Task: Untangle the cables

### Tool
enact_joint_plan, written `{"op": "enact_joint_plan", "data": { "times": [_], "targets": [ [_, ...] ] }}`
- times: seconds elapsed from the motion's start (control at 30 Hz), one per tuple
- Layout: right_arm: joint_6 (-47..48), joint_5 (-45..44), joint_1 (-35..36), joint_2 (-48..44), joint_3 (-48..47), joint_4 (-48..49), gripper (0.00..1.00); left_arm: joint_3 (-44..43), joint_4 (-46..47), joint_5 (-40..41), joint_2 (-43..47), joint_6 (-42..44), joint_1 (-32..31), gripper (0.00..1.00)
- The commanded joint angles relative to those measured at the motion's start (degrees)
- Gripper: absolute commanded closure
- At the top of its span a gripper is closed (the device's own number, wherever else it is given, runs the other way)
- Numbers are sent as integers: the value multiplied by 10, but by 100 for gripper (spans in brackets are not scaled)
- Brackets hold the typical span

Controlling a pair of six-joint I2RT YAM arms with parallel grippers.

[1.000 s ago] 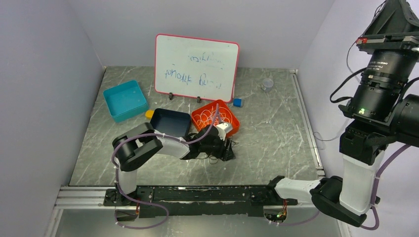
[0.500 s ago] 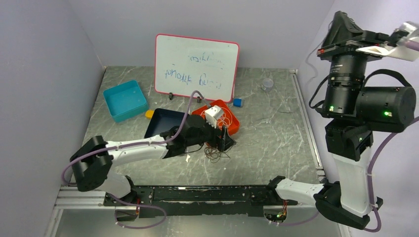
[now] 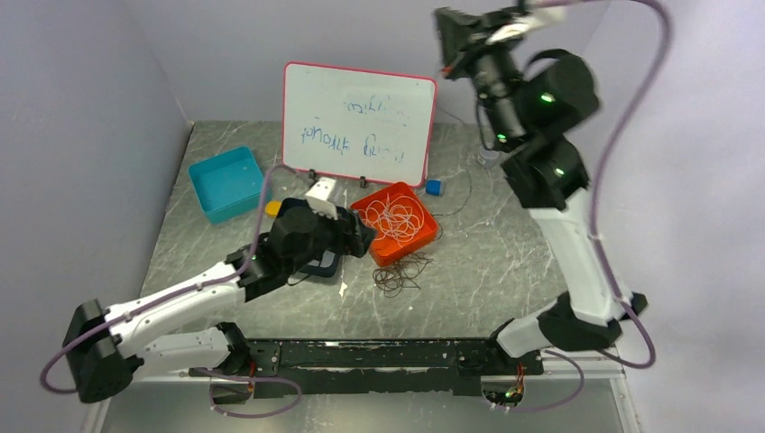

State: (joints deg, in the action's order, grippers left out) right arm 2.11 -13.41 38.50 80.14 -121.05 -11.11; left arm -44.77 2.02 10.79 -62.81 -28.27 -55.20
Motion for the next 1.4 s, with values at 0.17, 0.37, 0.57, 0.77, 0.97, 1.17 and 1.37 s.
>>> {"op": "enact_joint_plan", "data": {
  "times": [0.17, 0.37, 0.57, 0.77, 0.97, 1.17, 1.37],
  "targets": [
    [-119, 186, 14, 143, -84, 1, 100, 49, -149, 115, 158, -51, 65, 10],
    [-134, 199, 26, 177, -102, 32, 100, 56, -200, 146, 205, -61, 76, 11],
    [-147, 220, 29, 188, -101, 52, 100, 57, -229, 174, 224, -72, 77, 11],
    [-166, 261, 35, 202, -89, 61, 100, 53, -255, 202, 230, -90, 78, 9],
    [-179, 293, 50, 217, -82, 79, 100, 58, -225, 169, 229, -64, 78, 7],
    [-180, 290, 63, 222, -80, 92, 100, 89, -124, 86, 242, 5, 78, 3],
    [-184, 284, 65, 217, -75, 97, 100, 98, -13, 25, 202, 95, 78, 1]
  ]
}}
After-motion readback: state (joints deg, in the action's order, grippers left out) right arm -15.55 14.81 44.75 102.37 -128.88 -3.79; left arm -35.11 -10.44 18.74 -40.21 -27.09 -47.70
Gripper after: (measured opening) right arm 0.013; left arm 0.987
